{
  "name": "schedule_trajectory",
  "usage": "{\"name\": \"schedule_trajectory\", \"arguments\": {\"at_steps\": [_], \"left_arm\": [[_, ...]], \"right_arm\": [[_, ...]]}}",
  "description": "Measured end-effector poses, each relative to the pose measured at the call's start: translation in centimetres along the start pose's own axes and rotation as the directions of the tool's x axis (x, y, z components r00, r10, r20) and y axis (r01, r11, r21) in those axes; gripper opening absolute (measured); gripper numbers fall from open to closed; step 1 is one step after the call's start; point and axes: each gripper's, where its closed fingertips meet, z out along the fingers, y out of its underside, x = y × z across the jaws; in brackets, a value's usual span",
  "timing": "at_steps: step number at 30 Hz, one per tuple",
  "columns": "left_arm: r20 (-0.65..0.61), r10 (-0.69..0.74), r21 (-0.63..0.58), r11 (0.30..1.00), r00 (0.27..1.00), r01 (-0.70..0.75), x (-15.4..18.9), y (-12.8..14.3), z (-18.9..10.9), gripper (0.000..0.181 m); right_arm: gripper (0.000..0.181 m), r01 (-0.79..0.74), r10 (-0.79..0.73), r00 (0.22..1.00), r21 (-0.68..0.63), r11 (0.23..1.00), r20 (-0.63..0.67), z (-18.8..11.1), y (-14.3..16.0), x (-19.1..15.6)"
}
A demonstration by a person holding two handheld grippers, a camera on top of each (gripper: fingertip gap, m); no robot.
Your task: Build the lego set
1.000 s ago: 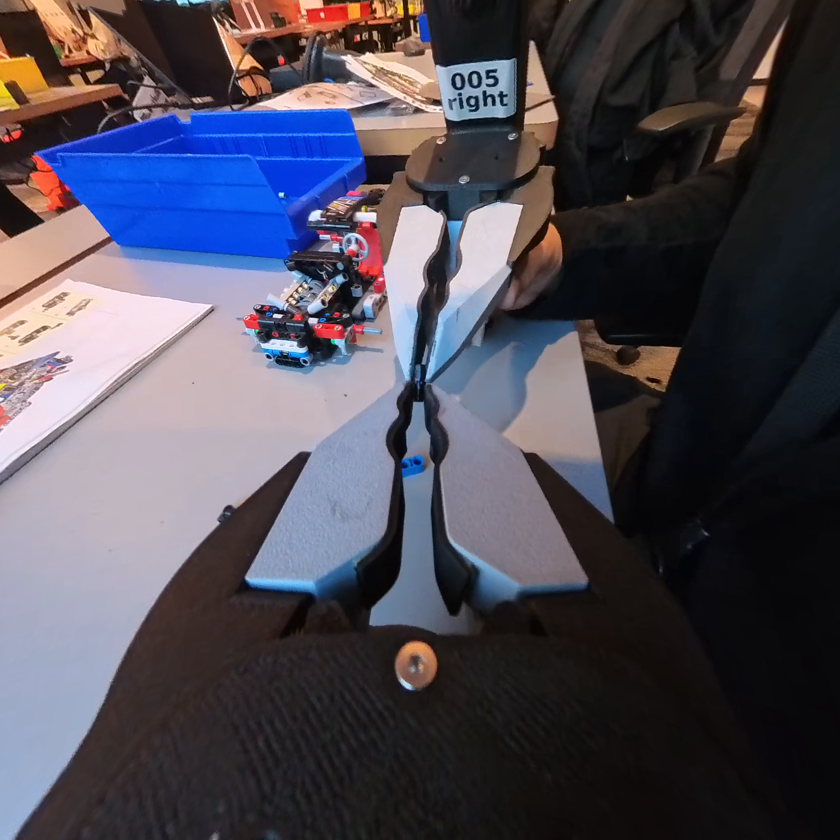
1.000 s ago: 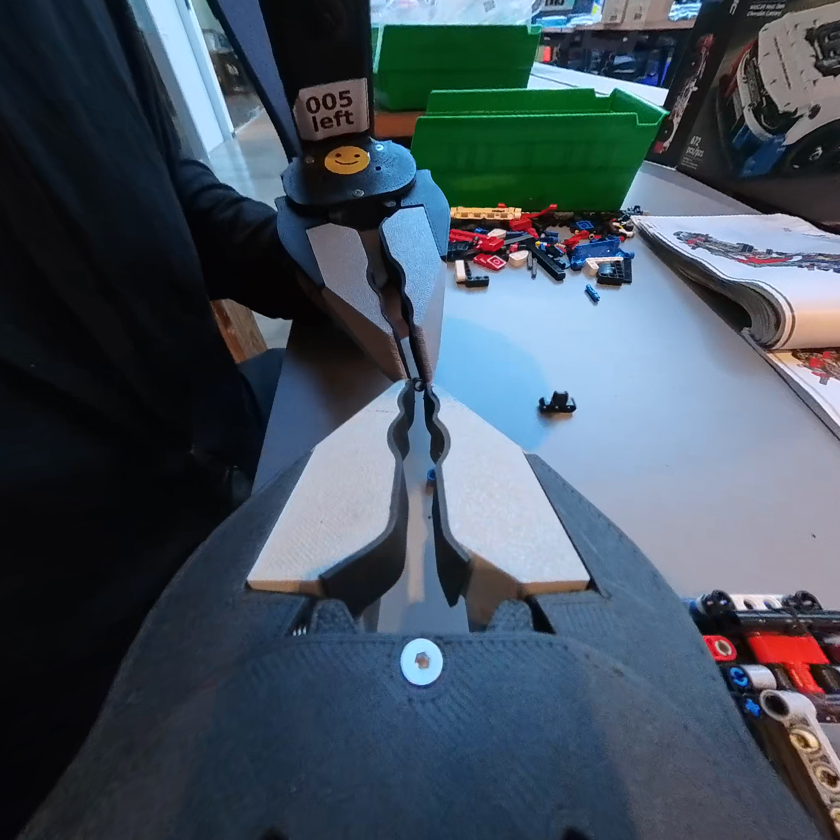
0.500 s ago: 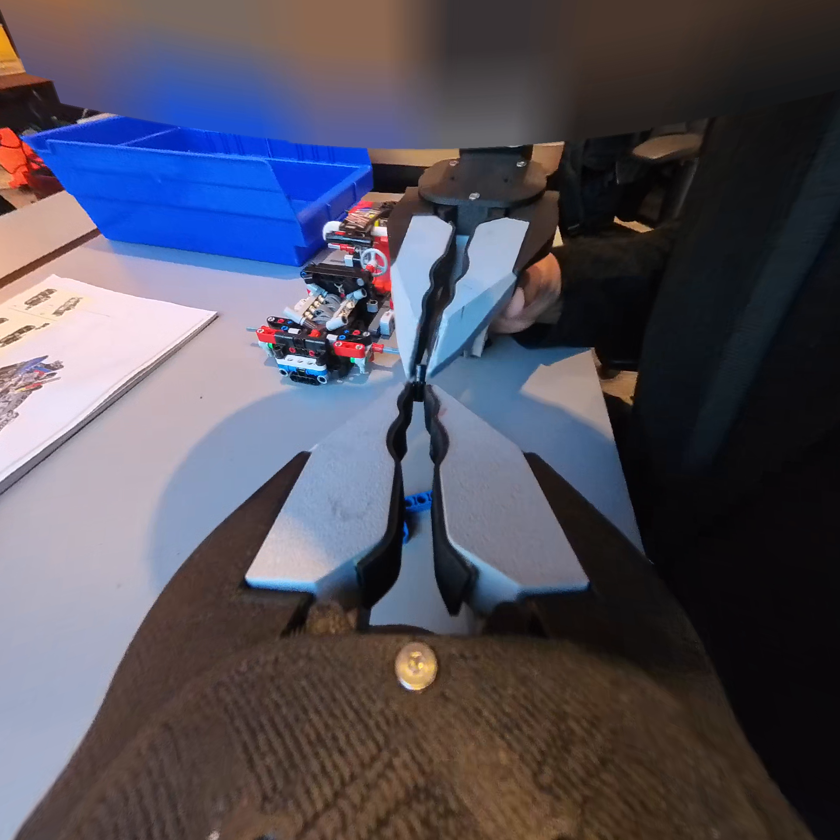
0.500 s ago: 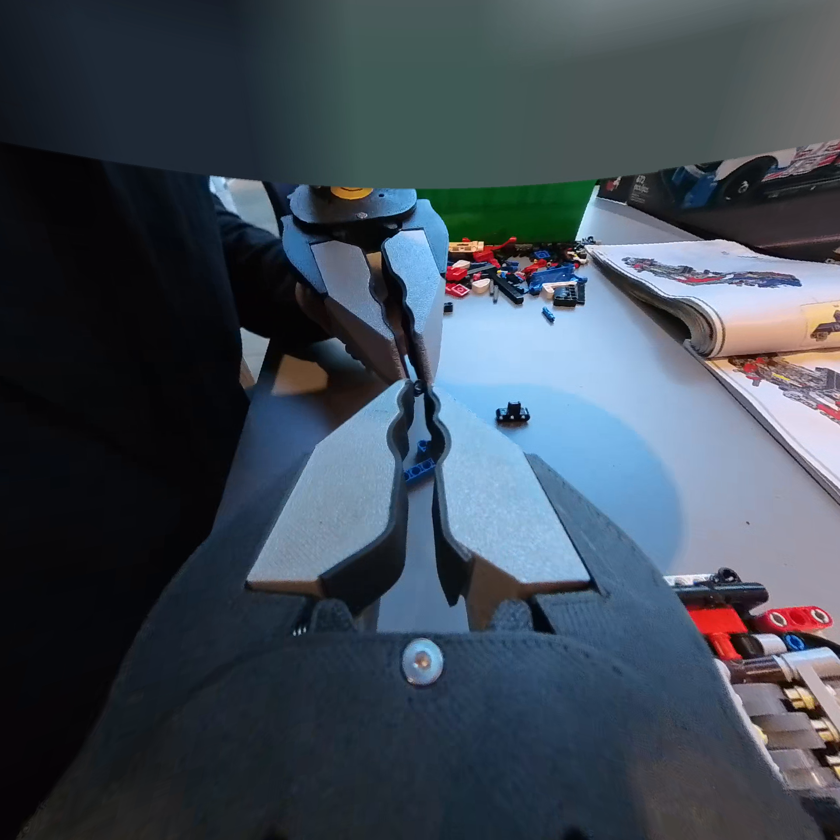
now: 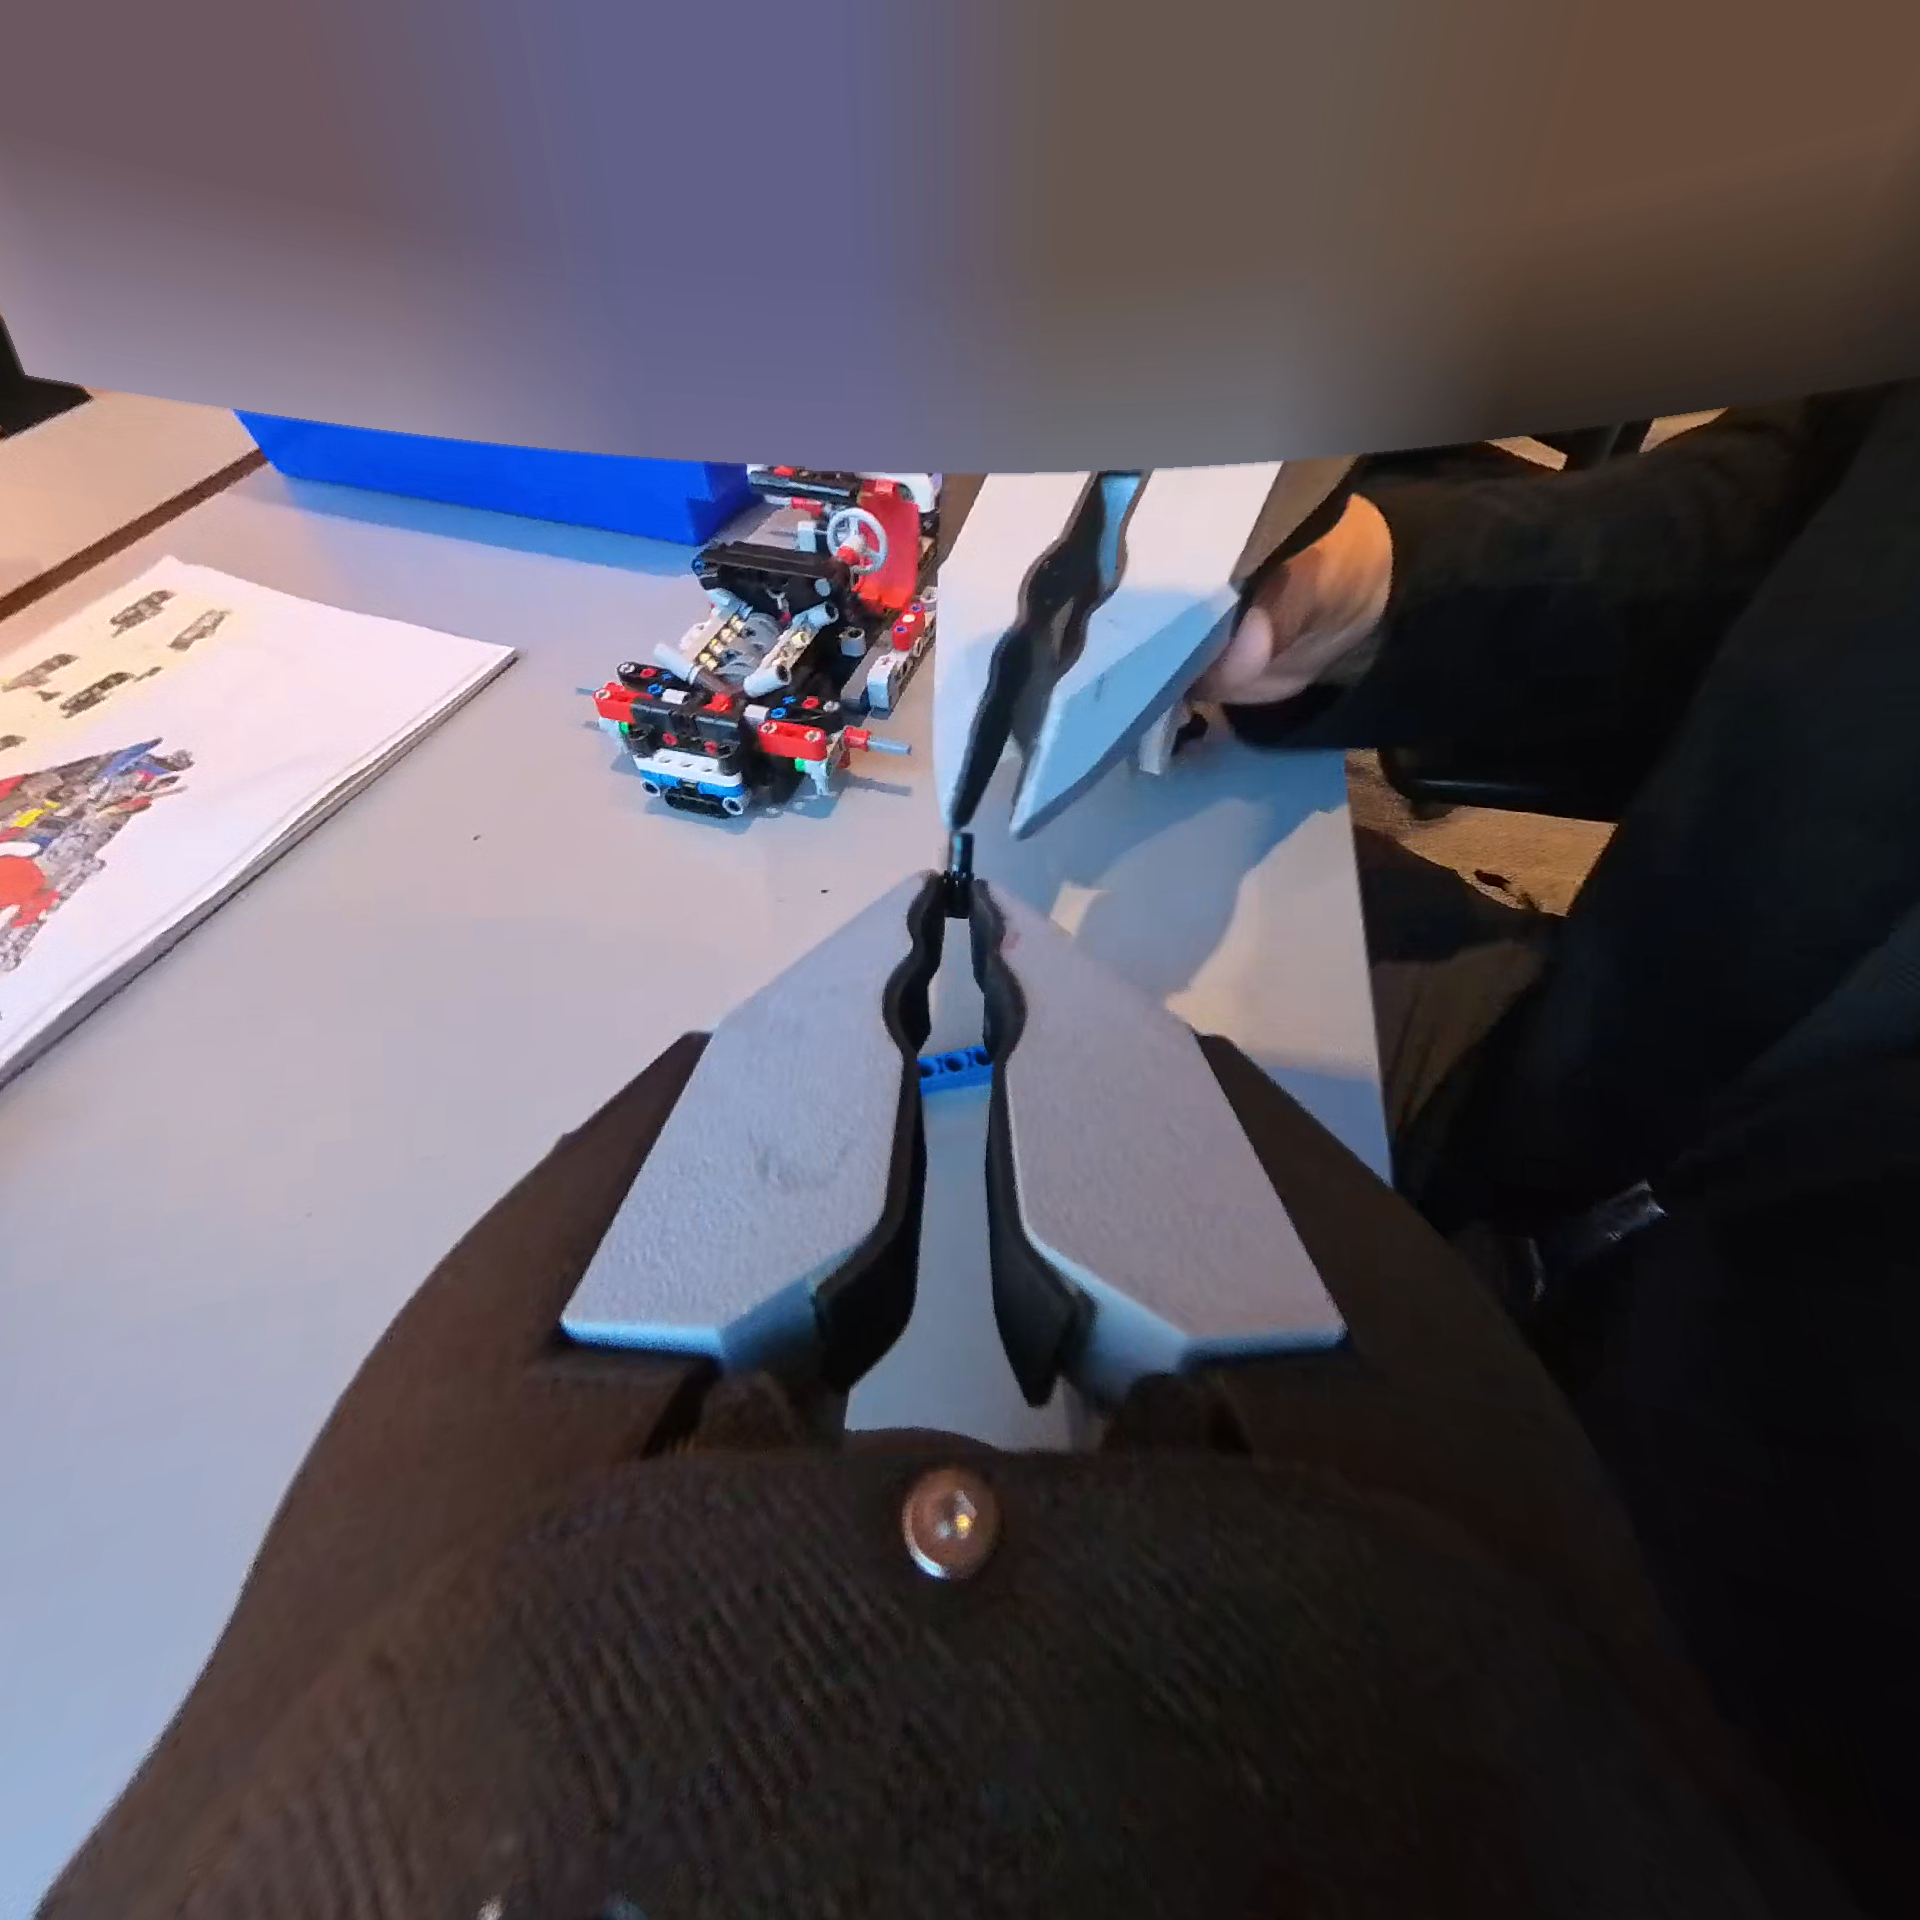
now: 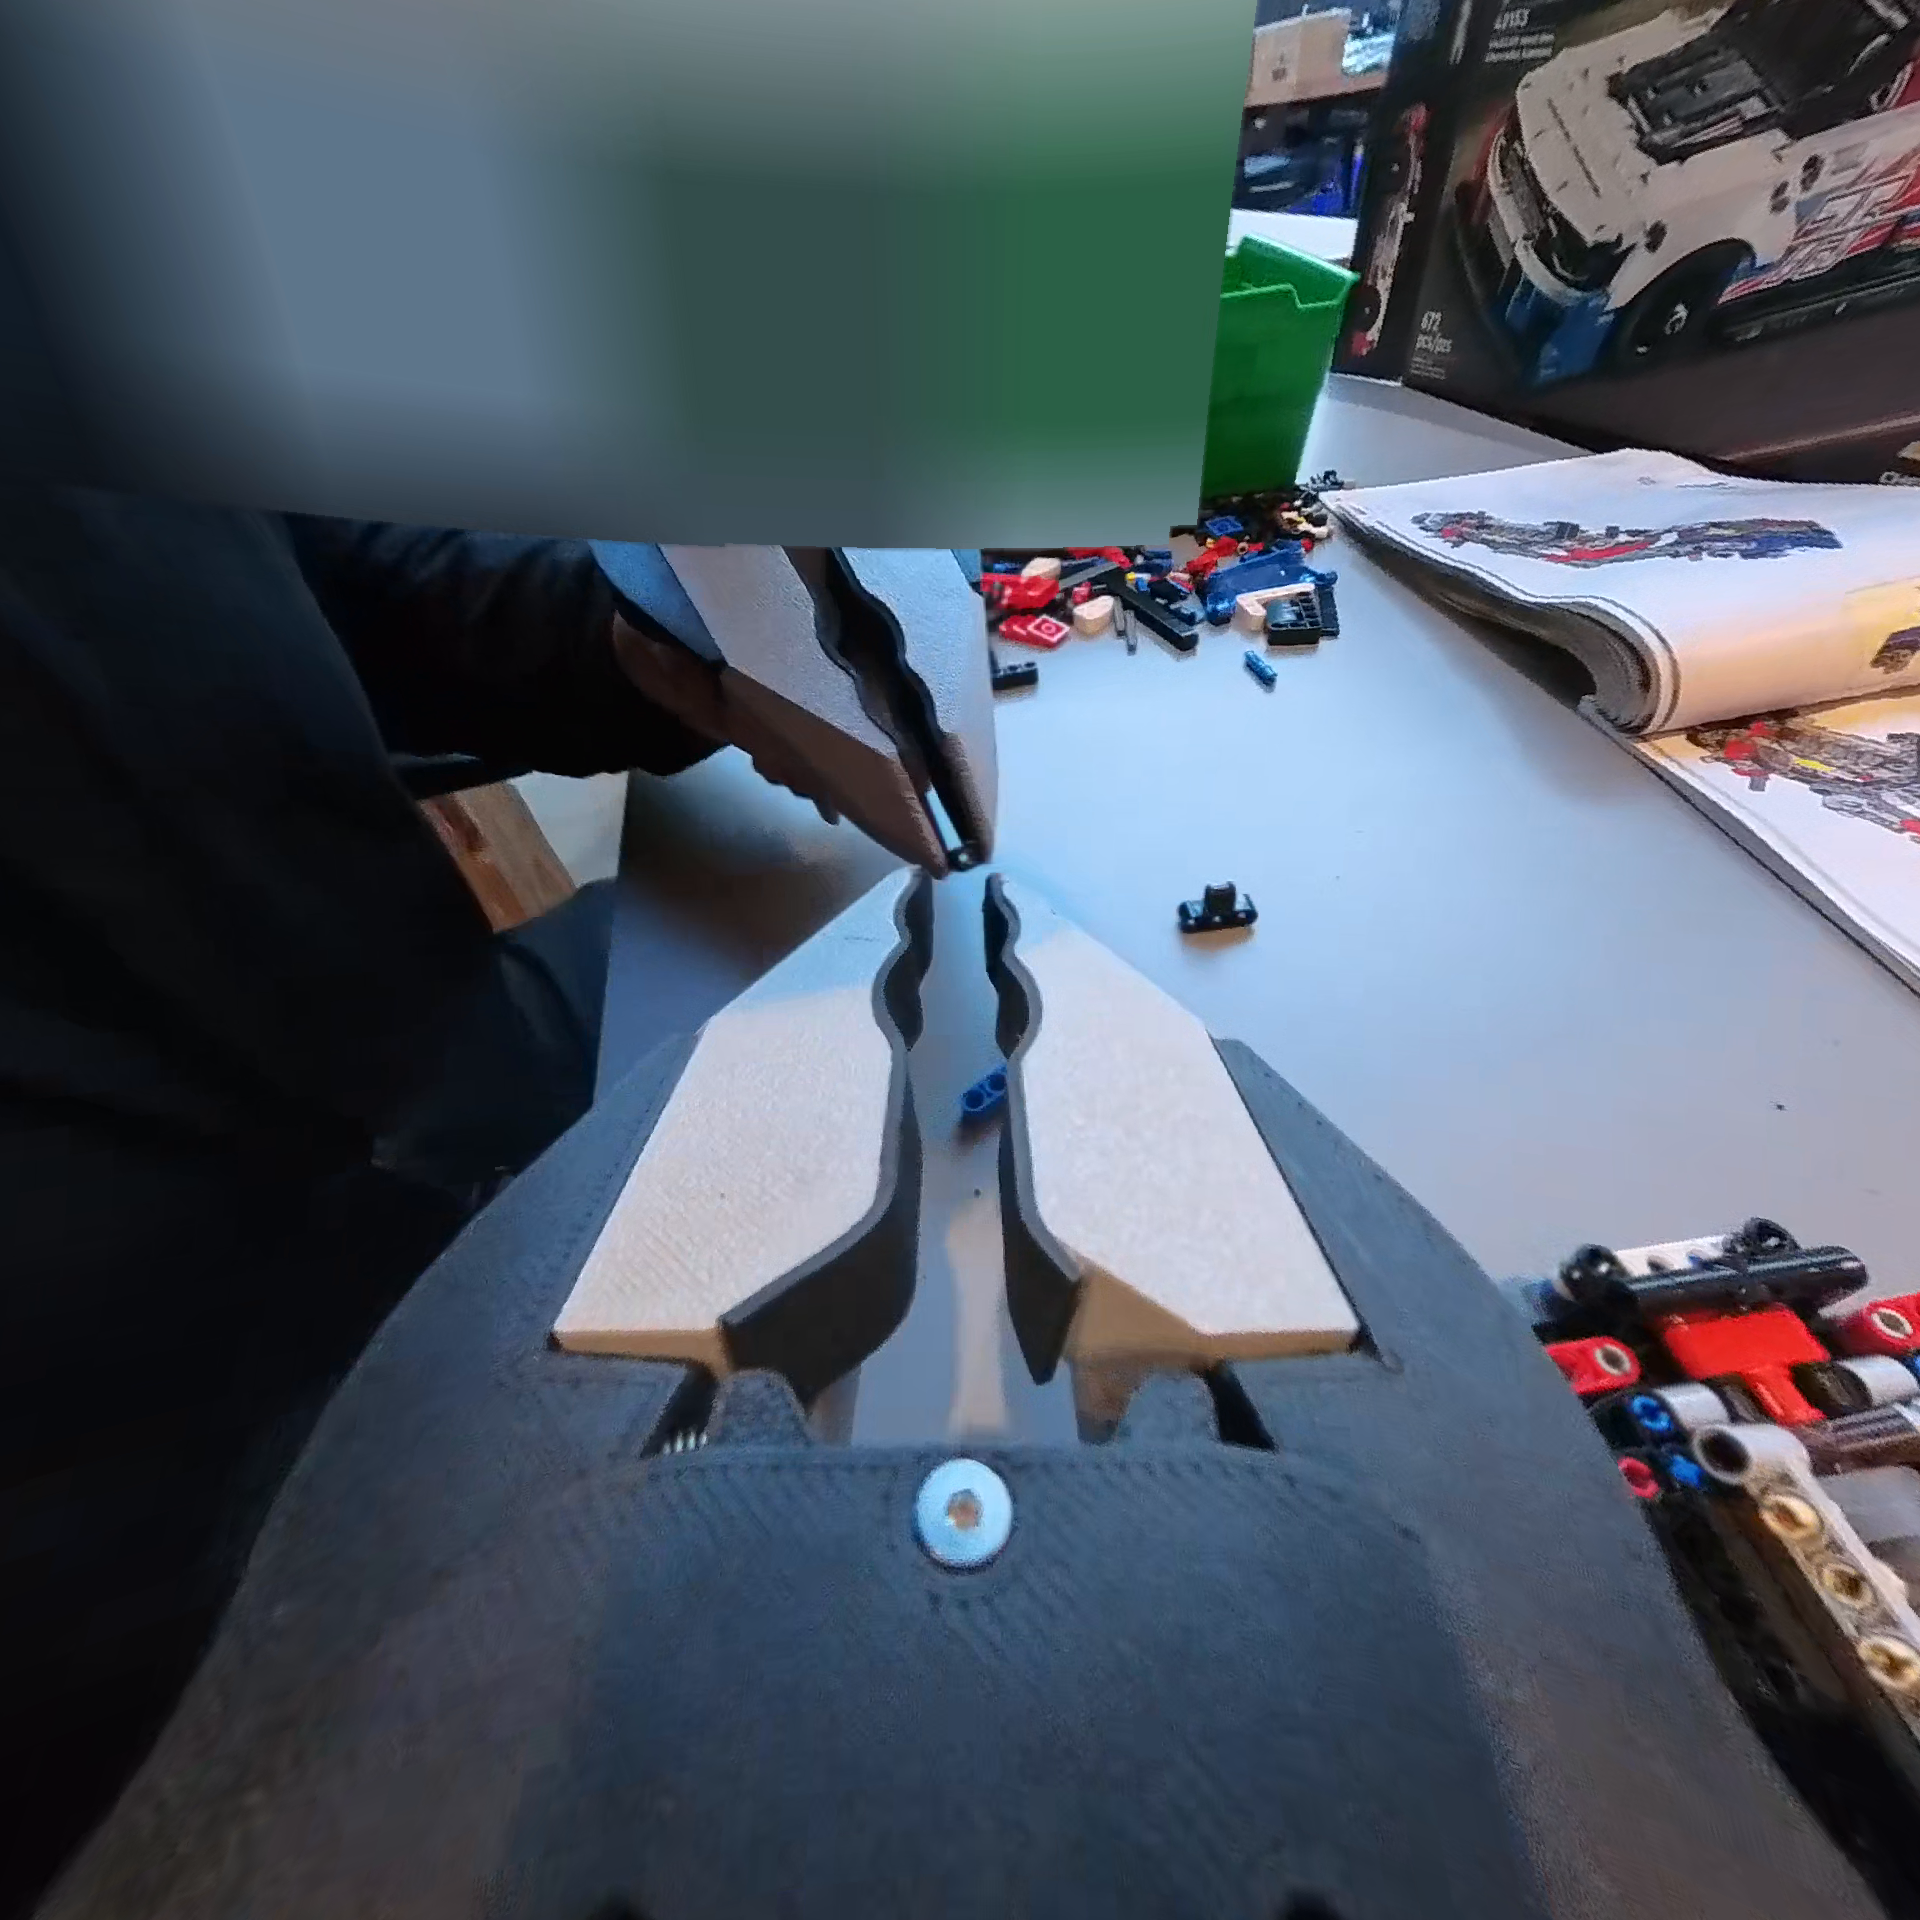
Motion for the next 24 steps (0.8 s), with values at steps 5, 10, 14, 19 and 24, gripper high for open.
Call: {"name": "schedule_trajectory", "arguments": {"at_steps": [5, 10, 14, 19, 24], "left_arm": [[-0.018, 0.031, 0.034, 0.999, 0.999, -0.03, 1.5, -0.6, -0.7, 0.002], [-0.018, 0.047, 0.025, 0.999, 0.999, -0.046, 2.3, -0.3, -0.6, 0.002], [-0.031, 0.033, 0.023, 0.999, 0.999, -0.033, 2.4, 0.0, -0.5, 0.002], [-0.035, 0.035, 0.006, 0.999, 0.999, -0.035, 2.0, 0.4, -0.1, 0.002], [-0.036, 0.054, -0.006, 0.998, 0.998, -0.054, 1.8, 0.6, 0.0, 0.002]], "right_arm": [[0.006, 0.024, -0.024, 1.0, -0.001, 1.0, 0.013, -0.2, -0.6, -1.2], [0.0, 0.056, -0.055, 0.997, -0.02, 0.998, 0.048, 0.2, -0.5, -2.3], [0.0, 0.049, -0.047, 0.997, -0.031, 0.998, 0.063, 0.3, -0.2, -2.4], [0.005, 0.038, -0.033, 0.995, -0.055, 0.998, 0.09, 0.3, 0.2, -2.1], [0.001, 0.057, -0.051, 0.995, -0.073, 0.996, 0.083, 0.7, 0.5, -1.9]]}}
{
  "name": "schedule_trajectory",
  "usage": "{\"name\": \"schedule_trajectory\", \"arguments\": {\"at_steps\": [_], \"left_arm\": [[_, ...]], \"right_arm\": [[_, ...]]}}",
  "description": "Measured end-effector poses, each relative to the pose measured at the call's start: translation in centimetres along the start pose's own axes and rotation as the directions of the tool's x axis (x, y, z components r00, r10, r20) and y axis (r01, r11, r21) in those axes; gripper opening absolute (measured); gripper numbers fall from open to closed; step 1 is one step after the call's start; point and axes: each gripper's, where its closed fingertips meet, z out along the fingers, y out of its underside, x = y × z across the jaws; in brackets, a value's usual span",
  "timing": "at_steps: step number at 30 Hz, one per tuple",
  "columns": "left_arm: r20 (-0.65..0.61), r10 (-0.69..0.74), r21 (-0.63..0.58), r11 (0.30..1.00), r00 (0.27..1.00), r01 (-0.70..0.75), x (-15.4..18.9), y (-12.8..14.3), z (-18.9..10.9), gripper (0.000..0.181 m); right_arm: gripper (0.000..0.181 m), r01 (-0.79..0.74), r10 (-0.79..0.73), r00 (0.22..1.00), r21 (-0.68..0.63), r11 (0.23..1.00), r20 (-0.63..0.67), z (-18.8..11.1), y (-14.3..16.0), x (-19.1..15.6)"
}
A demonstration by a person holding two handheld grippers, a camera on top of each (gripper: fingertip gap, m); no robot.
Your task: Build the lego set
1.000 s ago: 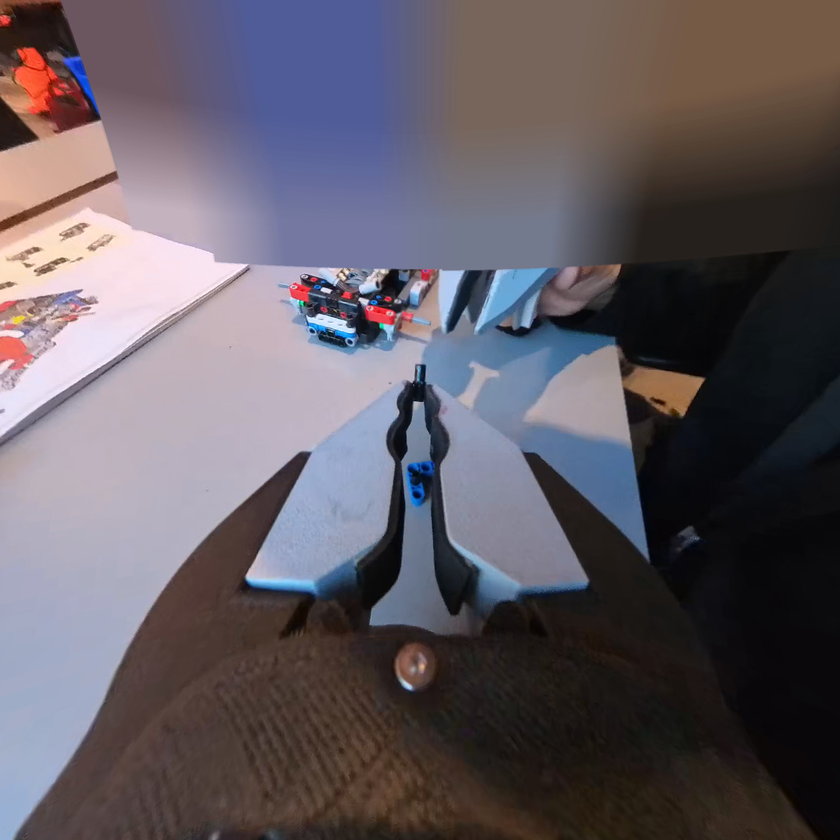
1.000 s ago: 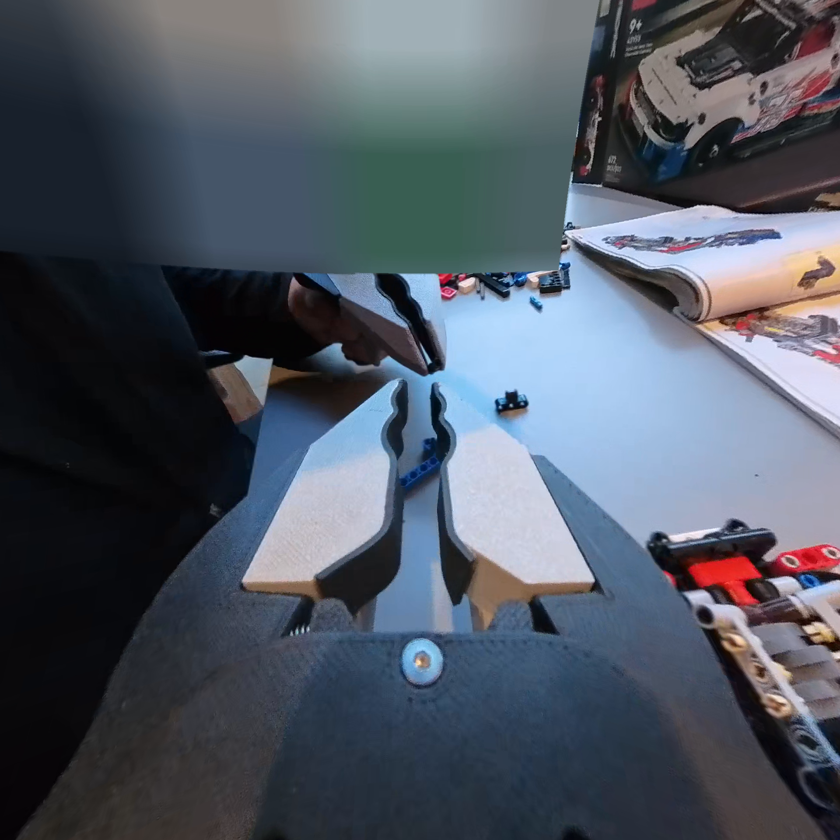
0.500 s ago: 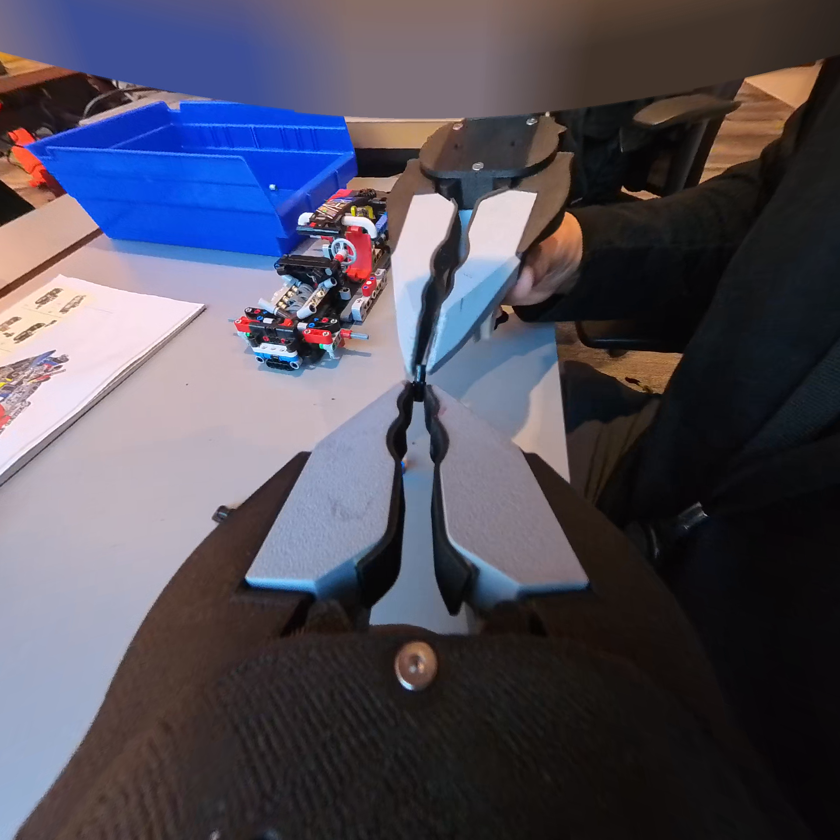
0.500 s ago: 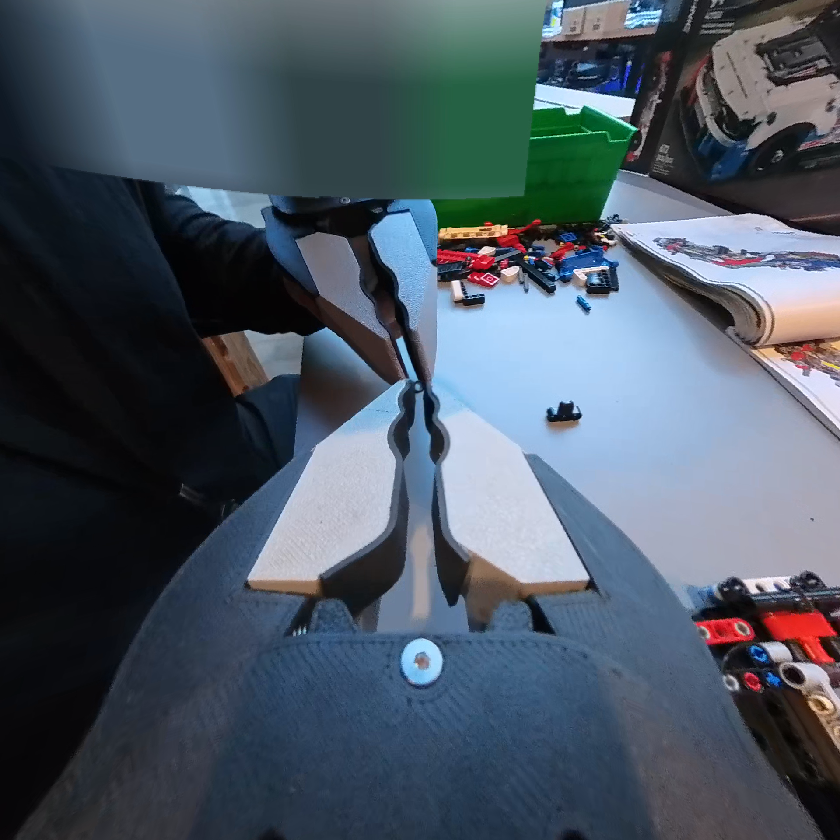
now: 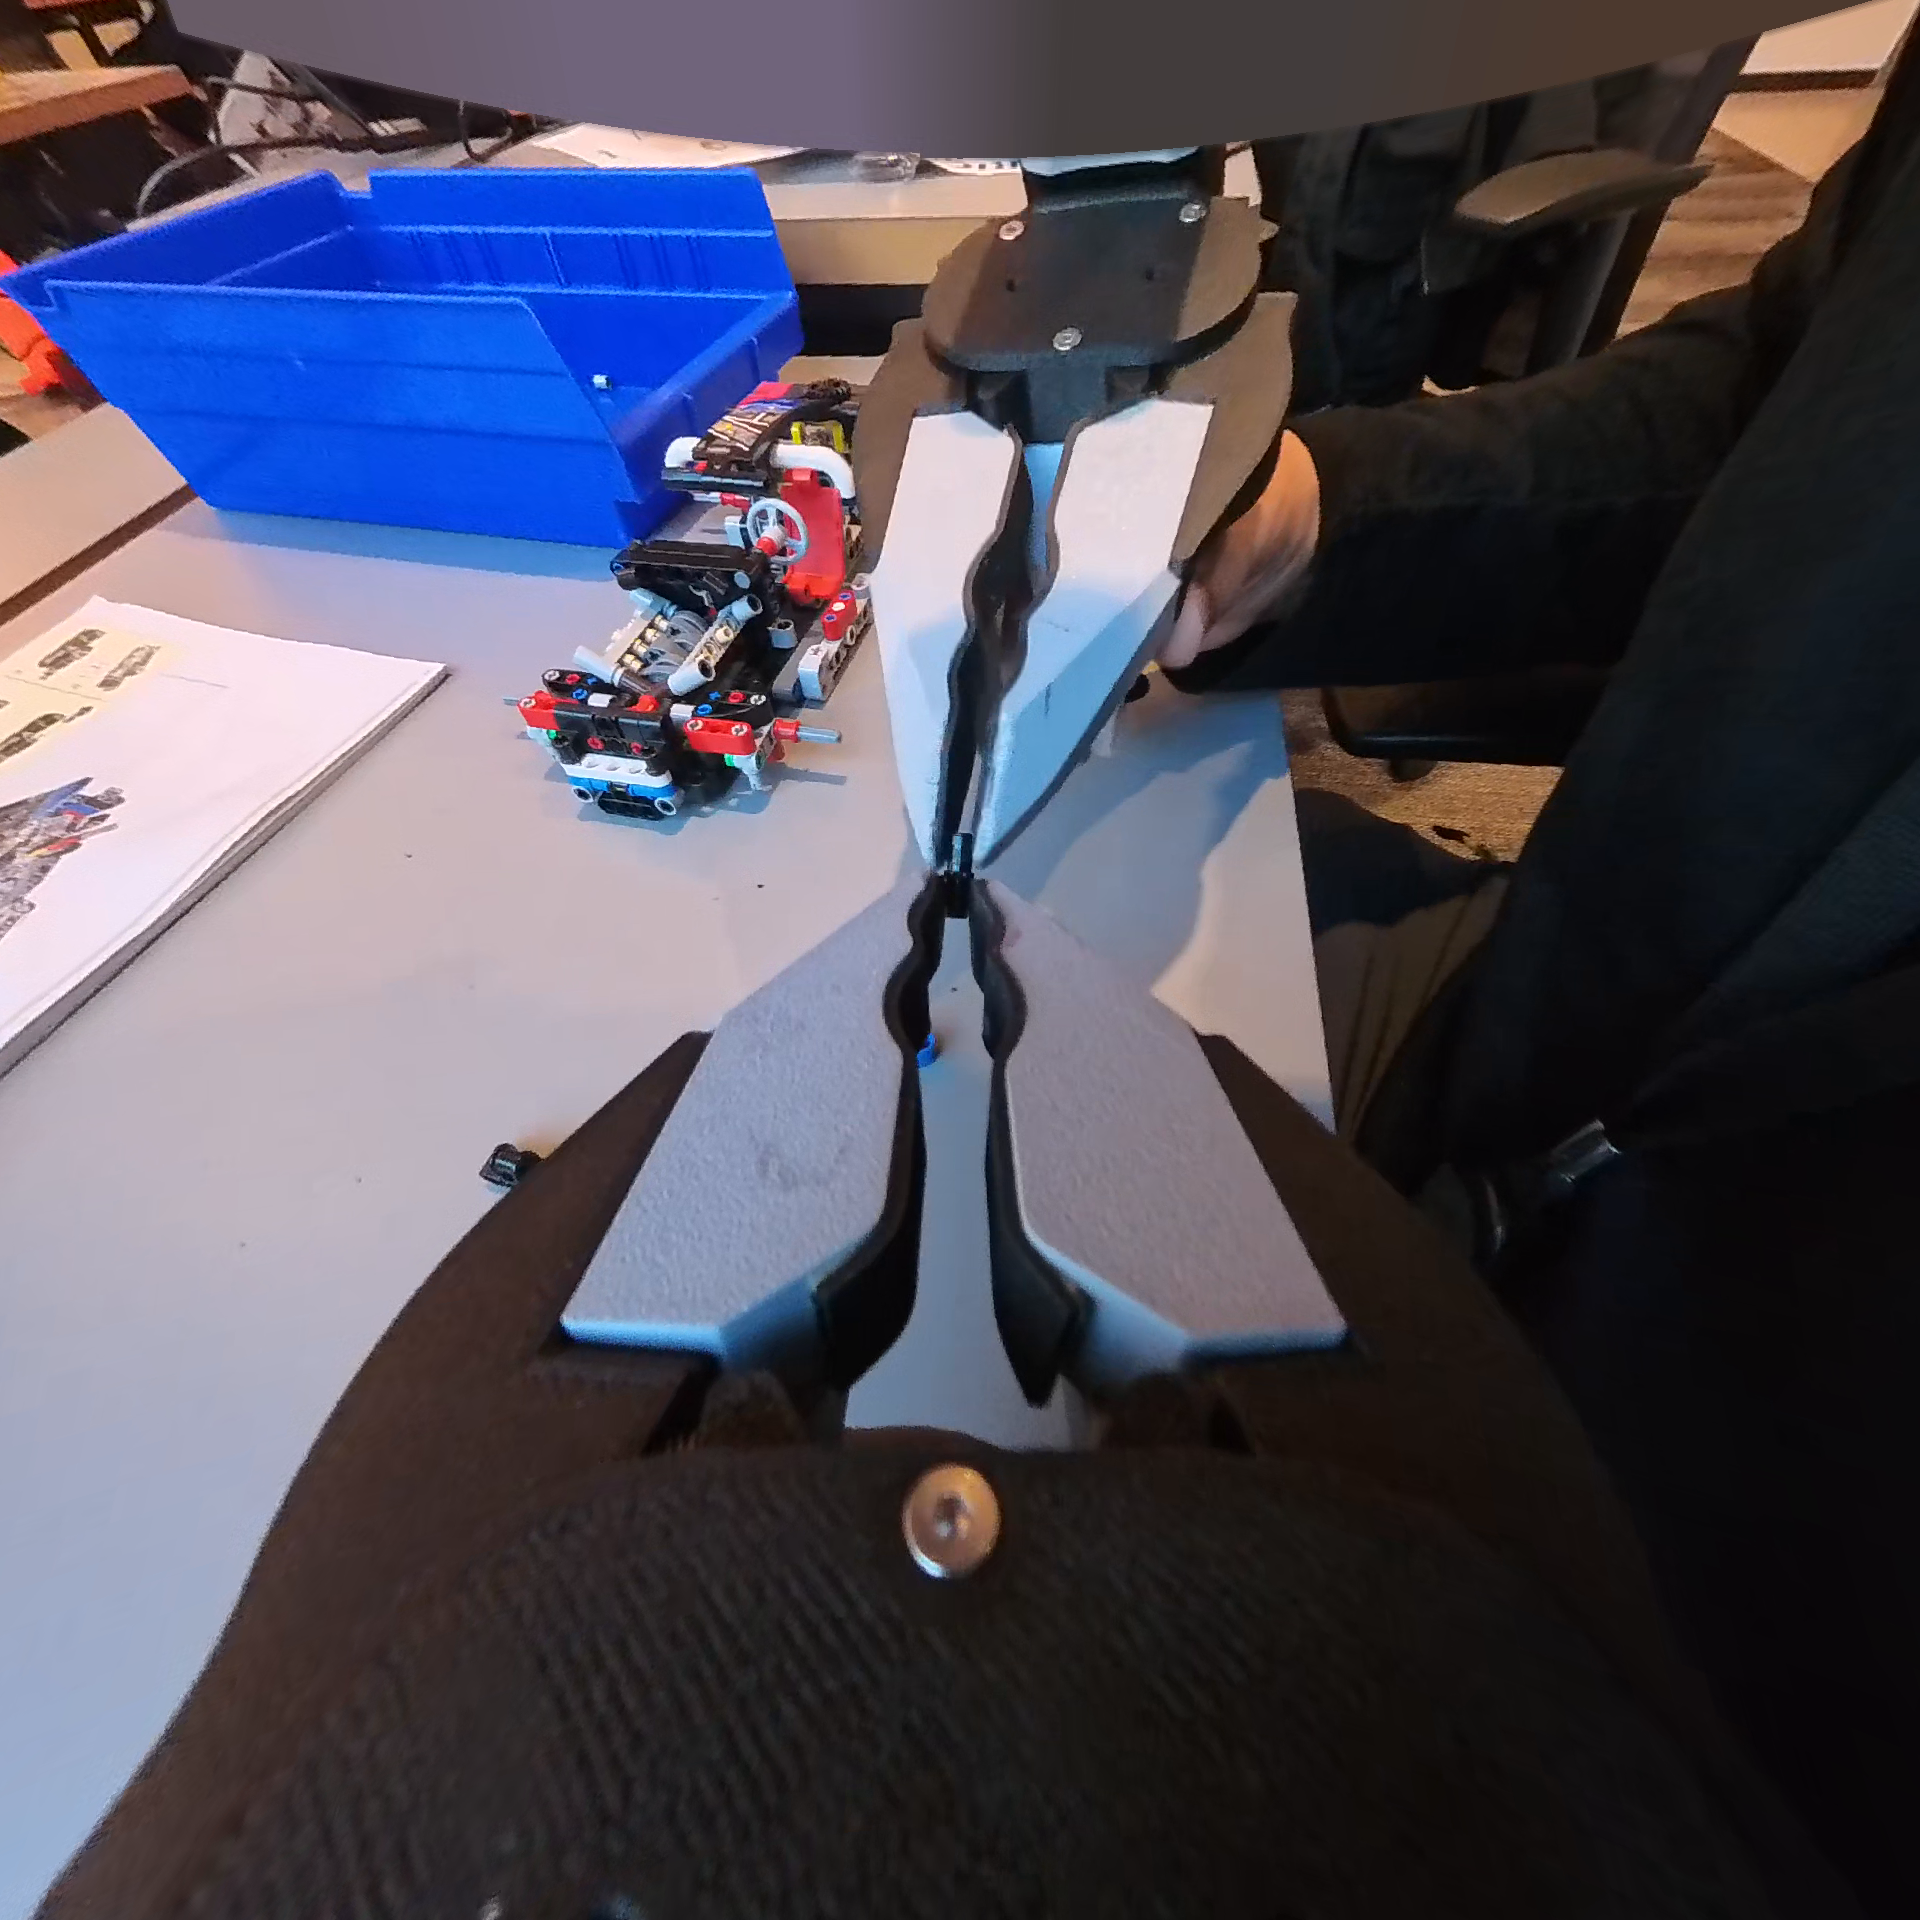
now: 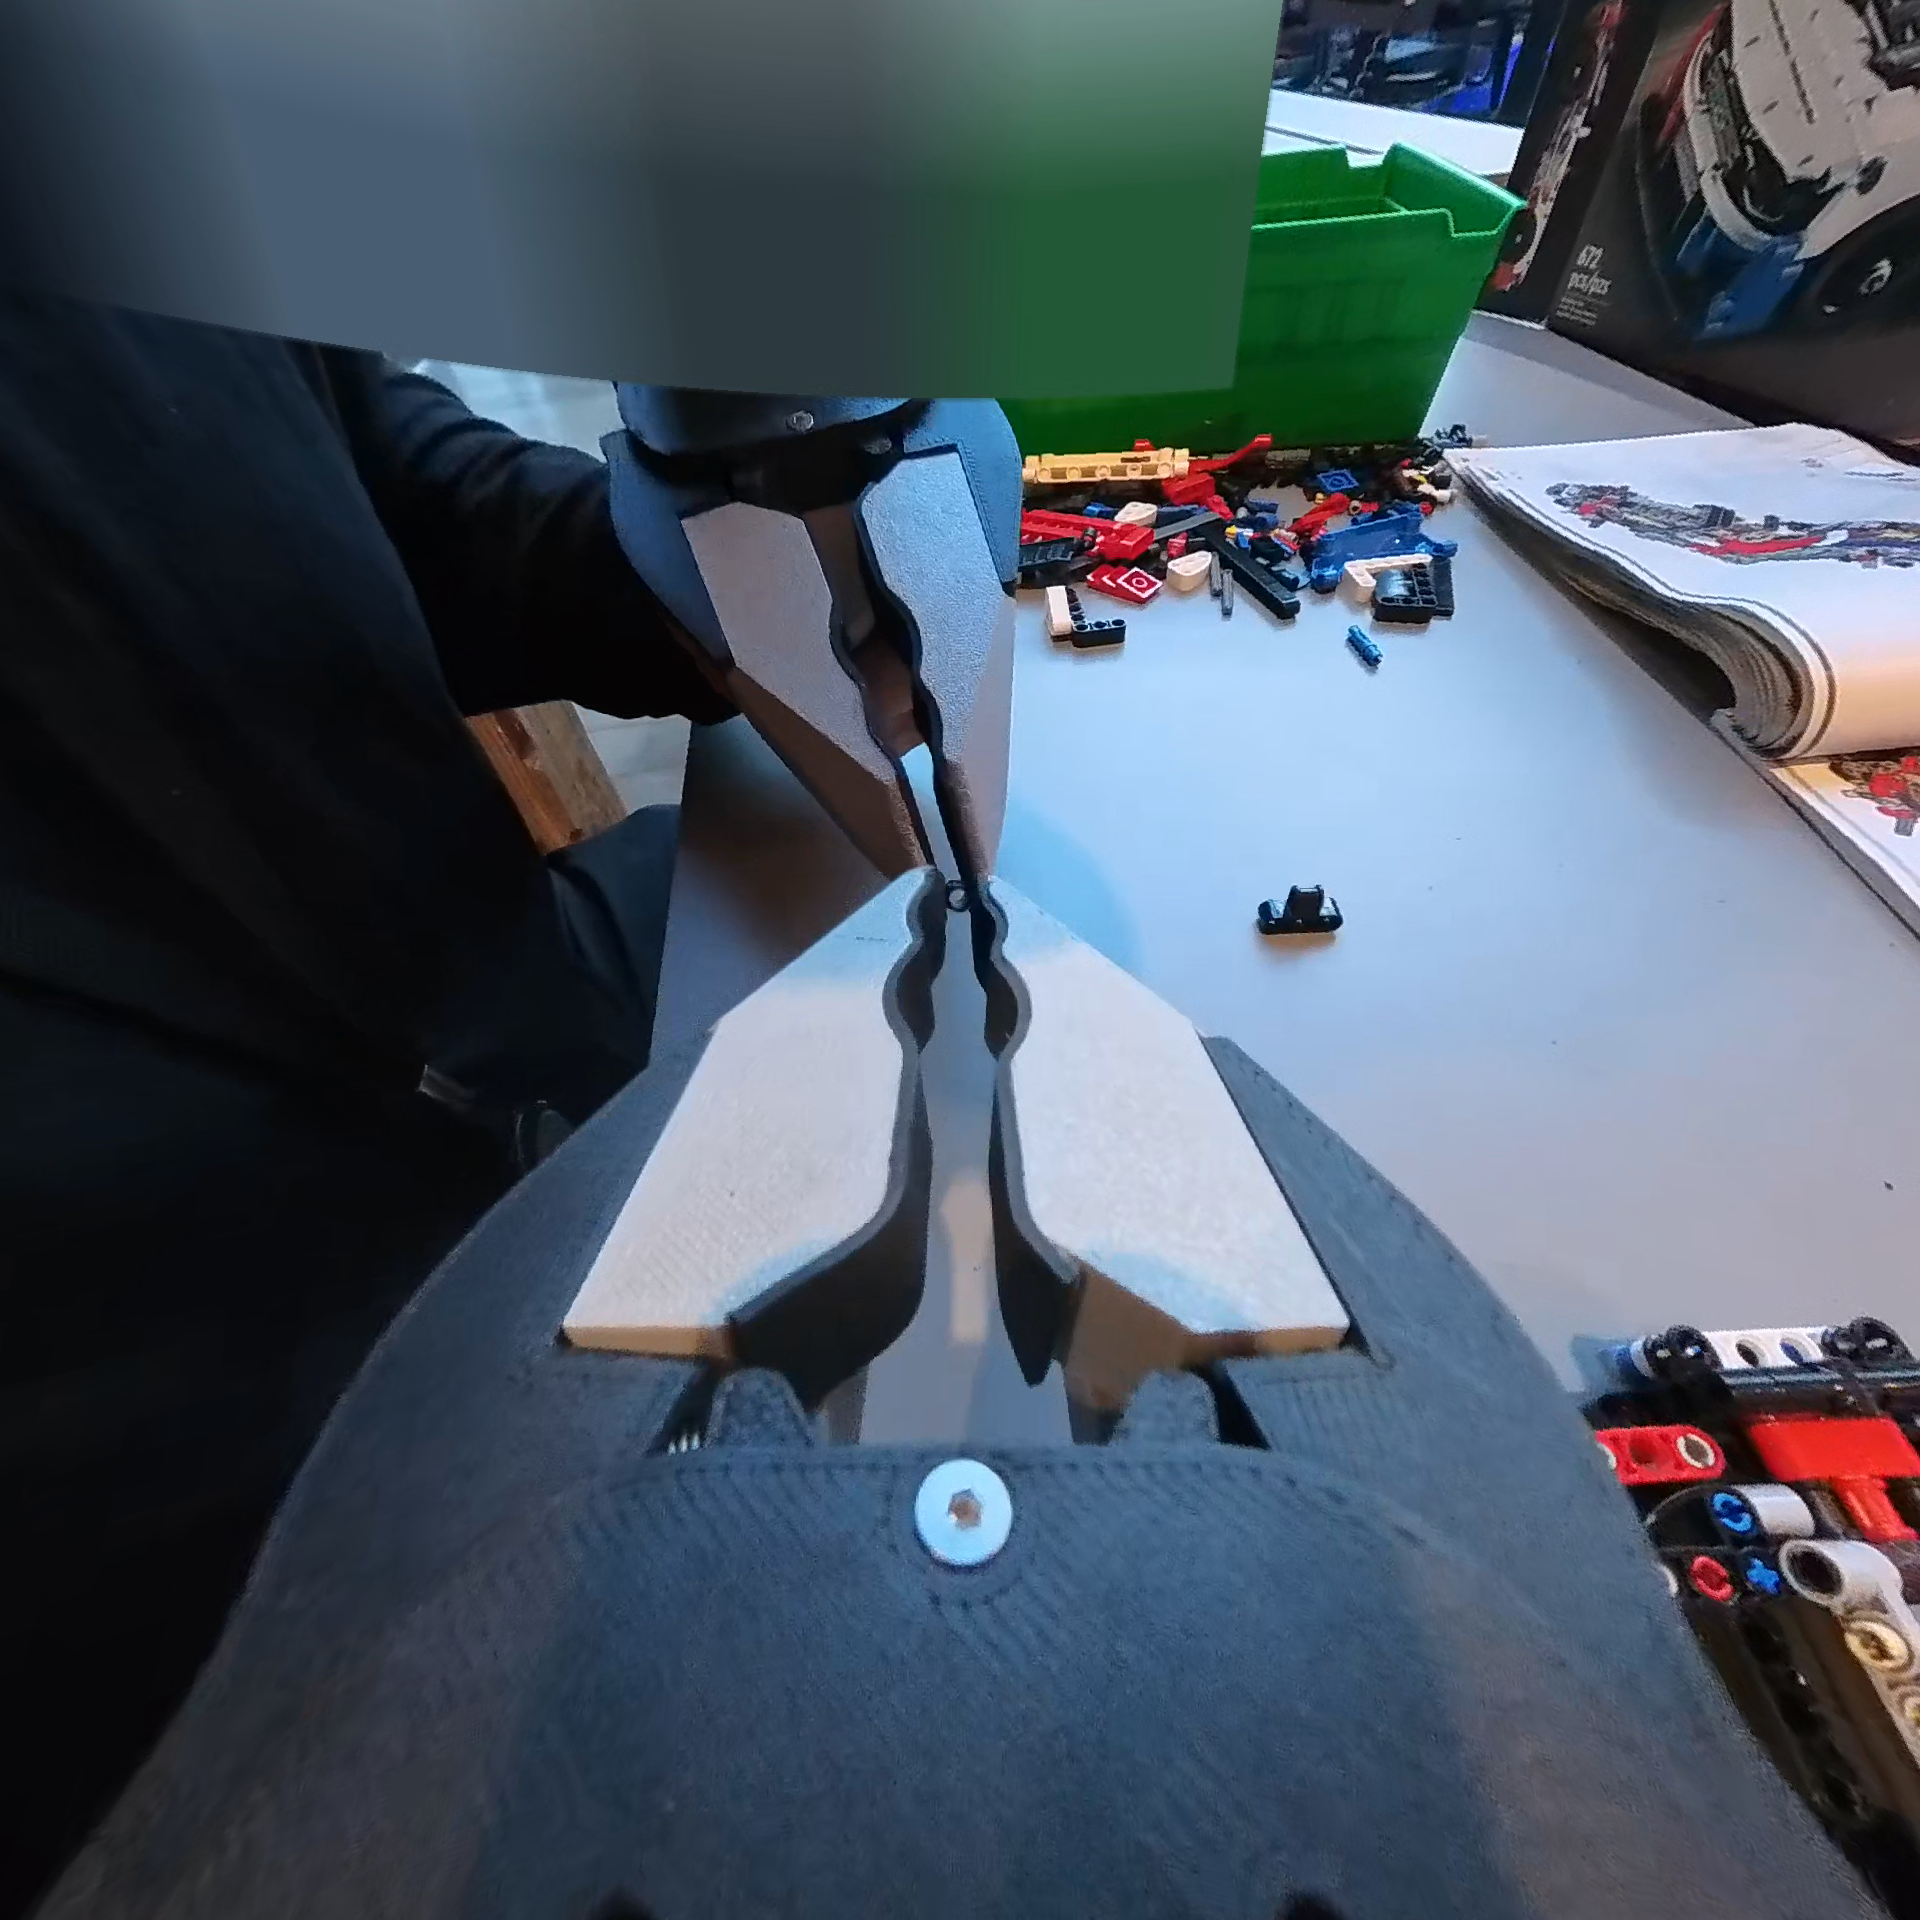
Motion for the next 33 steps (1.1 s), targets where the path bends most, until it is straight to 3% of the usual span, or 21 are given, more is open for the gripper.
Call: {"name": "schedule_trajectory", "arguments": {"at_steps": [13, 16, 20, 23, 25, 33], "left_arm": [[-0.006, -0.055, 0.014, 0.998, 0.998, 0.055, -0.3, 0.4, -0.1, 0.002], [0.072, -0.12, -0.119, 0.985, 0.99, 0.128, -2.7, 3.0, 0.0, 0.022], [0.098, -0.181, -0.303, 0.931, 0.979, 0.202, -4.0, 6.3, 0.9, 0.029], [0.071, -0.086, -0.39, 0.915, 0.994, 0.107, -4.3, 7.6, 2.1, 0.024], [0.006, -0.051, -0.398, 0.916, 0.999, 0.049, -4.1, 7.3, 2.7, 0.004], [-0.115, -0.003, -0.389, 0.92, 0.993, -0.043, -4.3, 7.0, 3.7, 0.004]], "right_arm": [[0.0, 0.04, -0.041, 0.999, -0.075, 0.996, -0.006, 0.3, 0.7, 0.2], [0.0, 0.042, -0.056, 0.996, -0.186, 0.982, -0.069, 0.5, 2.4, 1.7], [0.0, 0.042, -0.078, 0.993, -0.341, 0.939, -0.093, 0.9, 4.5, 2.8], [0.0, 0.071, -0.122, 0.989, -0.442, 0.894, -0.088, 1.2, 5.6, 3.4], [0.001, 0.098, -0.156, 0.985, -0.493, 0.865, -0.077, 1.1, 5.9, 3.7], [0.0, 0.135, -0.187, 0.982, -0.586, 0.799, -0.029, 0.7, 6.1, 3.9]]}}
